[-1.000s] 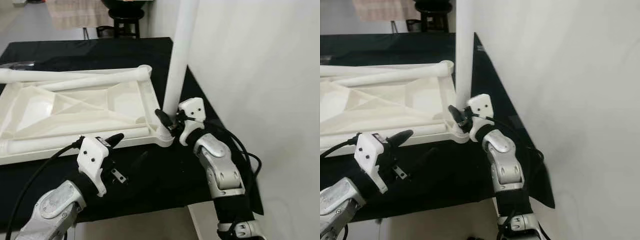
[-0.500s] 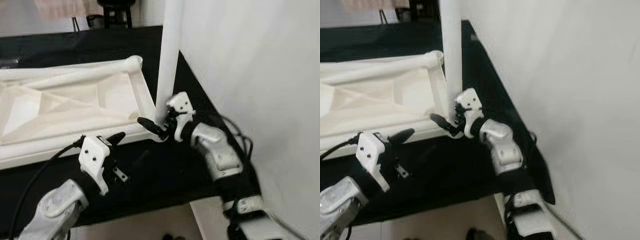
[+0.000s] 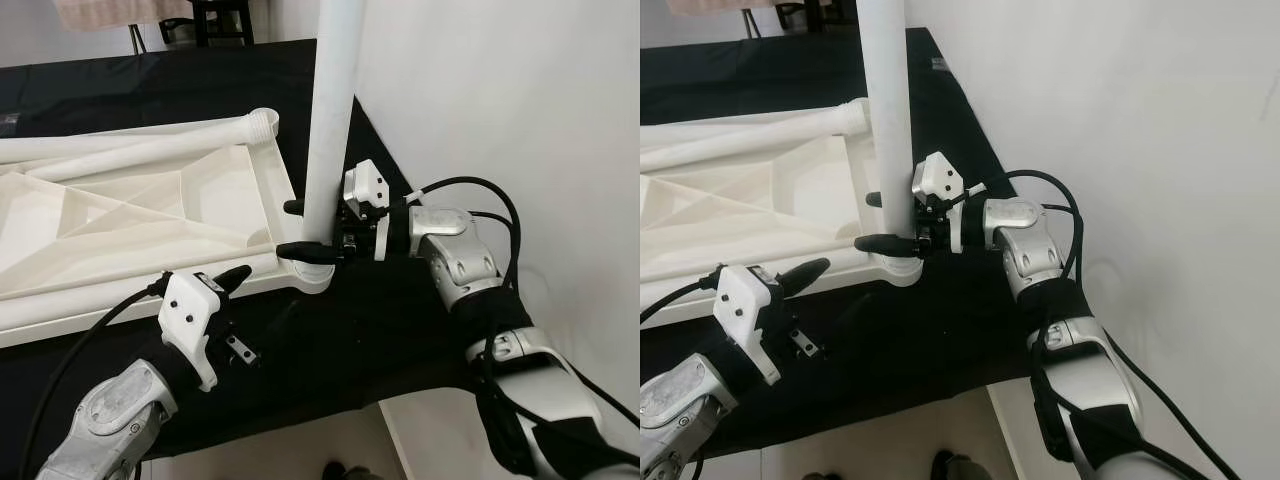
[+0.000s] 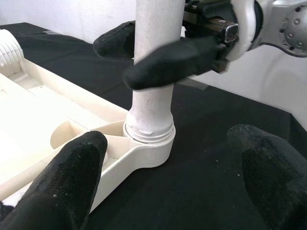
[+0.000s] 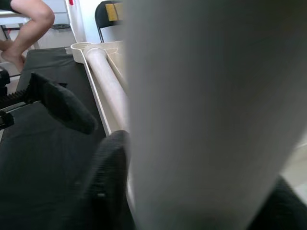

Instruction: Building children table

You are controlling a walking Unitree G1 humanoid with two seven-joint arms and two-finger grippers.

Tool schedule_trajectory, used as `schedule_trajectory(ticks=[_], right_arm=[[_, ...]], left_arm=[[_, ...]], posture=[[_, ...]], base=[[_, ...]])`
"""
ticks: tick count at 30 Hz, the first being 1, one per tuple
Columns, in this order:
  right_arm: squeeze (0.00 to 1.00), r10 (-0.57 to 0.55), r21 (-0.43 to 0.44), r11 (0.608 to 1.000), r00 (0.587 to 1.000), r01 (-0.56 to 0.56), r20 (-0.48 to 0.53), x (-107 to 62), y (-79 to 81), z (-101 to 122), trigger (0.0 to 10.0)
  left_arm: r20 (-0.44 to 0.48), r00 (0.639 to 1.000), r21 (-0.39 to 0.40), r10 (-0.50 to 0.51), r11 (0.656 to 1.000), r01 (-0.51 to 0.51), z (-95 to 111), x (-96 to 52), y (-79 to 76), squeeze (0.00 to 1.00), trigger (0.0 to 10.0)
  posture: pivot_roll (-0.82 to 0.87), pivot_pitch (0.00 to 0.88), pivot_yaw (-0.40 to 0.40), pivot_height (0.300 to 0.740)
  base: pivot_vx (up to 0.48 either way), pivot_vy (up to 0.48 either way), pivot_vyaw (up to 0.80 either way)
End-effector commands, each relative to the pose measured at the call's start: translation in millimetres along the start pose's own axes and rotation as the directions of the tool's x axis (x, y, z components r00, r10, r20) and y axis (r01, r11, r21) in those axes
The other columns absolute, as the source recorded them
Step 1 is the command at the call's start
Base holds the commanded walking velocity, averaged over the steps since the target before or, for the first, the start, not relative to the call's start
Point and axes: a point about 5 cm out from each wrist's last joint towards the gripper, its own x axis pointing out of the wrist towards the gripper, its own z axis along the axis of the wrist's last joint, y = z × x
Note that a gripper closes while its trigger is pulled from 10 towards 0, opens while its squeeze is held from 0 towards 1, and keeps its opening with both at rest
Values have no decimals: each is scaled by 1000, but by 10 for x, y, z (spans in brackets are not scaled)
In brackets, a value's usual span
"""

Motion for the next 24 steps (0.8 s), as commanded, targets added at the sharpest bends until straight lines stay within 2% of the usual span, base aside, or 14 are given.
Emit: schedule_trajectory(ticks=[1, 9, 13, 14, 15, 16, 17, 18, 19, 20, 21, 22, 23, 24], right_arm=[[0, 46, -4, 999, 999, -46, 8, 50, 20, 4, 0], [0, 77, 24, 997, 997, -77, -10, -37, -11, -74, 0], [0, 33, 38, 999, 998, -32, -47, -82, -23, -163, 0], [0, -62, 56, 996, 994, 67, -85, -96, -38, -253, 0], [0, -337, 122, 925, 927, 359, -166, -91, -59, -469, 0], [0, -337, 122, 925, 927, 359, -166, -91, -59, -469, 0], [0, -623, 166, 721, 734, 673, -268, -142, -15, -701, 0], [0, -743, 165, 540, 559, 825, -368, -210, 146, -891, 0], [0, -743, 165, 540, 559, 825, -368, -210, 146, -891, 0], [0, -760, 141, 508, 519, 850, -391, -181, 346, -949, 0], [0, -760, 141, 508, 519, 850, -391, -181, 346, -949, 0], [0, -739, 136, 566, 573, 813, -353, -89, 451, -890, 0], [0, -722, 124, 610, 614, 782, -321, -29, 469, -836, 0], [0, -714, 112, 632, 632, 767, -302, 1, 444, -809, 0]], left_arm=[[-24, 1000, 1, -10, 1000, 10, -19, -31, -9, 0, 10000], [-30, 999, -2, -15, 1000, 15, -26, -39, -21, 0, 10000], [-31, 999, -4, -18, 1000, 17, -32, -39, -30, 0, 10000], [-31, 999, -3, -17, 1000, 17, -32, -40, -31, 0, 10000], [-30, 999, -1, -13, 1000, 13, -32, -50, -23, 0, 10000], [-30, 999, -1, -13, 1000, 13, -32, -50, -23, 0, 10000], [-29, 1000, 0, -9, 1000, 9, -29, -59, -12, 0, 10000], [-28, 1000, 0, -6, 1000, 6, -25, -64, -2, 0, 10000], [-28, 1000, 0, -6, 1000, 6, -25, -64, -2, 0, 10000], [-28, 1000, -2, -7, 1000, 7, -28, -59, 4, 0, 10000], [-28, 1000, -2, -7, 1000, 7, -28, -59, 4, 0, 10000], [-19, 1000, -15, -15, 1000, 14, -24, -38, 1, 0, 10000], [-11, 1000, -25, -22, 999, 22, -22, -11, -5, 0, 10000], [-6, 1000, -33, -31, 999, 30, -24, 15, -16, 0, 10000]], posture=[[149, 228, -95, 740], [143, 232, -97, 740], [136, 228, -110, 740], [136, 227, -115, 740], [131, 224, -126, 740], [131, 224, -126, 740], [121, 226, -126, 740], [120, 228, -120, 740], [120, 228, -120, 740], [122, 230, -93, 740], [122, 230, -93, 740], [99, 206, -80, 740], [93, 201, -77, 740], [93, 200, -79, 740]], base=[[0, 0, 0], [0, 0, 0], [0, 0, 0], [0, 0, 0], [0, 0, 0], [0, 0, 0], [0, 0, 0], [0, 0, 0], [0, 0, 0], [0, 0, 0], [0, 0, 0], [0, 0, 0], [0, 0, 0], [0, 0, 0]])
